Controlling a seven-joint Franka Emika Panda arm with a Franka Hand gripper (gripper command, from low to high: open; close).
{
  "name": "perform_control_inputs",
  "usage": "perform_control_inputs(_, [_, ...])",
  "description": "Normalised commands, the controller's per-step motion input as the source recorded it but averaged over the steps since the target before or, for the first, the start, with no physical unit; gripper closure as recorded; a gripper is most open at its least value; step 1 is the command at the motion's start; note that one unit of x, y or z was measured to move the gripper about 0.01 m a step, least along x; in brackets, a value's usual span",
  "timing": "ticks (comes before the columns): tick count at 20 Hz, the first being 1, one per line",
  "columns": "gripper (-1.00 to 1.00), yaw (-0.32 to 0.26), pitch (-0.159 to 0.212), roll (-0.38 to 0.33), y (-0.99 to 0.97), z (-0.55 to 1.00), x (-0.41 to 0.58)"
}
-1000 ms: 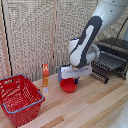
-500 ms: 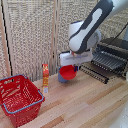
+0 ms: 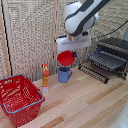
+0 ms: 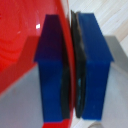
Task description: Extend the gripper towards the oven tray handle. Grasp the handle and carefully pull the tray out of the oven. Move the gripper above the red bowl. Grab the red bowl gently. Lift the bowl and place it onto the oven tray.
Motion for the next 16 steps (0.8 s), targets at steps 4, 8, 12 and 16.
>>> perform_control_inputs(4, [1.00, -0.163, 0.021, 0.038, -0.59, 0.50, 0.105])
perform_control_inputs(8, [1.00, -0.197, 0.007, 0.002, -0.62, 0.32, 0.024])
perform_control_inputs(12, [1.00, -0.184, 0.001, 0.000, -0.68, 0.20, 0.000])
perform_control_inputs(16, [1.00, -0.167, 0.000, 0.001, -0.74, 0.09, 0.000])
